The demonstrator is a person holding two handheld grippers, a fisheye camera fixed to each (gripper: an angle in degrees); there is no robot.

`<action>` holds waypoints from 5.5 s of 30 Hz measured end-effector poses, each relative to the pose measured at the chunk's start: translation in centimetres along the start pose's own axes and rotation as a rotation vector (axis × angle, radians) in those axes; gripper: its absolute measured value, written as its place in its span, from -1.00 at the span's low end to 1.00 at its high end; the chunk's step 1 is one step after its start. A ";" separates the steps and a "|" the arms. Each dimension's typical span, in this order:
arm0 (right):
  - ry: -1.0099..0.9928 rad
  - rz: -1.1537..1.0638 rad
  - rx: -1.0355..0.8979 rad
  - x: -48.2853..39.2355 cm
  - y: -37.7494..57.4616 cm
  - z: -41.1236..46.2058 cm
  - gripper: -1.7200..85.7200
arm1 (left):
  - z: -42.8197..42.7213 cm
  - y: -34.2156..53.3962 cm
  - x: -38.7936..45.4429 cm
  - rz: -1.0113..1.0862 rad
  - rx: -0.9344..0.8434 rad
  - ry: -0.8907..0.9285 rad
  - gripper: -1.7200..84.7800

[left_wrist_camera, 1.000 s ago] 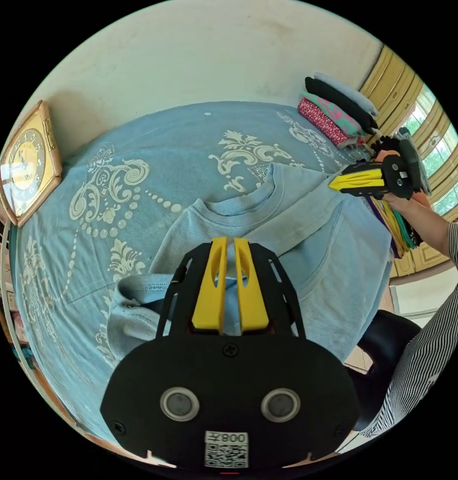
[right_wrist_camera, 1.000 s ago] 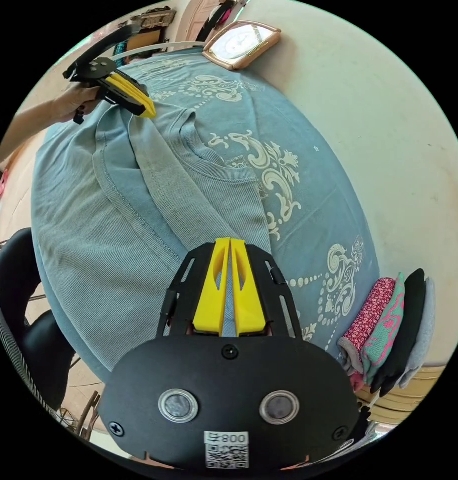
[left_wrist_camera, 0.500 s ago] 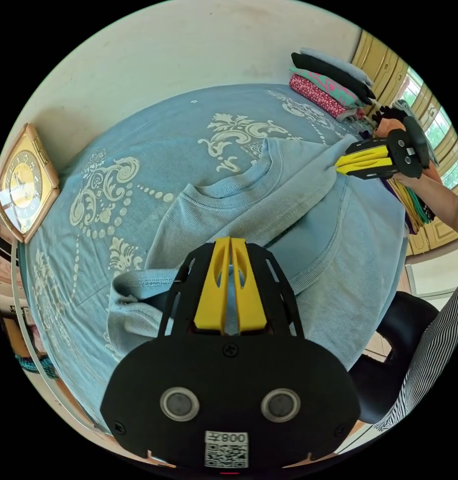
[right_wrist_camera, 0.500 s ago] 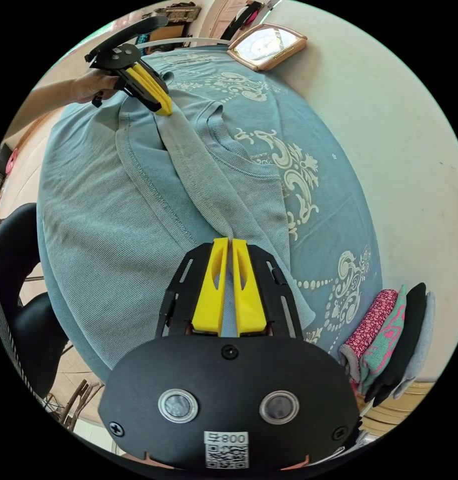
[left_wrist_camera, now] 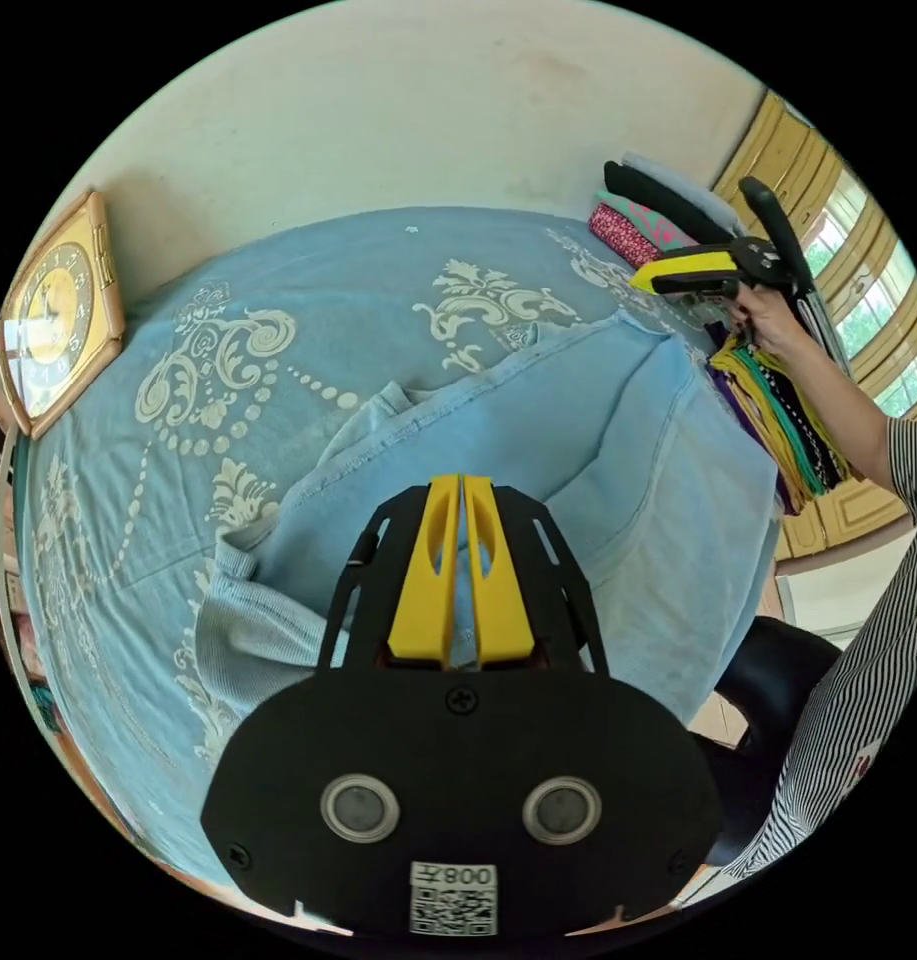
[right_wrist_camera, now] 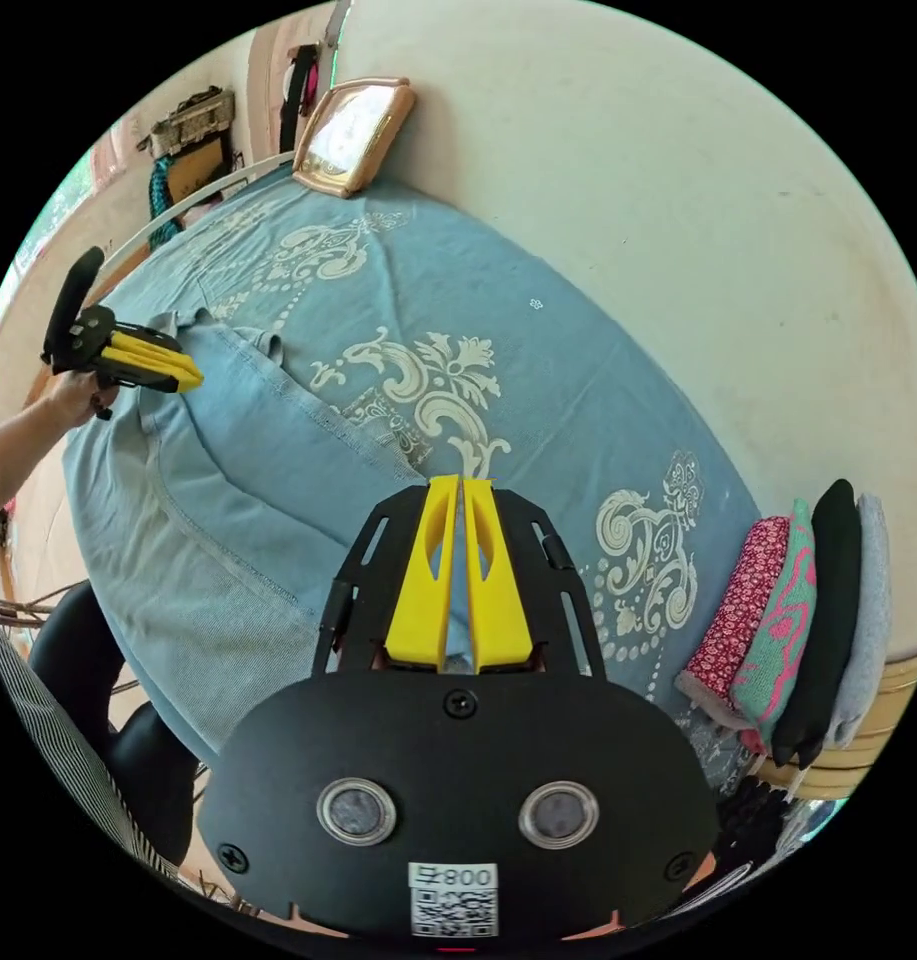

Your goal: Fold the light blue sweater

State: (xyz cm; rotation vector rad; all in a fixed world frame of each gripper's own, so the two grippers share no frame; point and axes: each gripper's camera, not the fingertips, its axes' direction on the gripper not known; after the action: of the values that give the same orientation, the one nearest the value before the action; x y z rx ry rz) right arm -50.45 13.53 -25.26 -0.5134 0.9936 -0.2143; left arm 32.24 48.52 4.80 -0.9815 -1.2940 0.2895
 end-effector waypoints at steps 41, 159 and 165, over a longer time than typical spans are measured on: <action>-0.537 0.672 0.071 20.5 32.5 15.7 -0.78 | 9.6 26.2 -19.4 -0.731 0.209 0.417 -0.77; -0.153 0.507 -0.108 17.4 22.5 16.9 -0.96 | 11.4 27.8 -23.2 -0.693 0.114 -0.055 -0.96; -0.213 0.569 -0.066 18.0 23.4 15.4 -0.96 | 9.7 30.1 -22.1 -0.686 0.176 -0.064 -0.96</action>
State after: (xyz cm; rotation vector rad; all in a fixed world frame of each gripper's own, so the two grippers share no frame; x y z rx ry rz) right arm -29.18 31.37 -43.71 -0.2883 0.9015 0.3758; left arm 26.78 55.39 -32.75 -0.3430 -1.5526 -0.0974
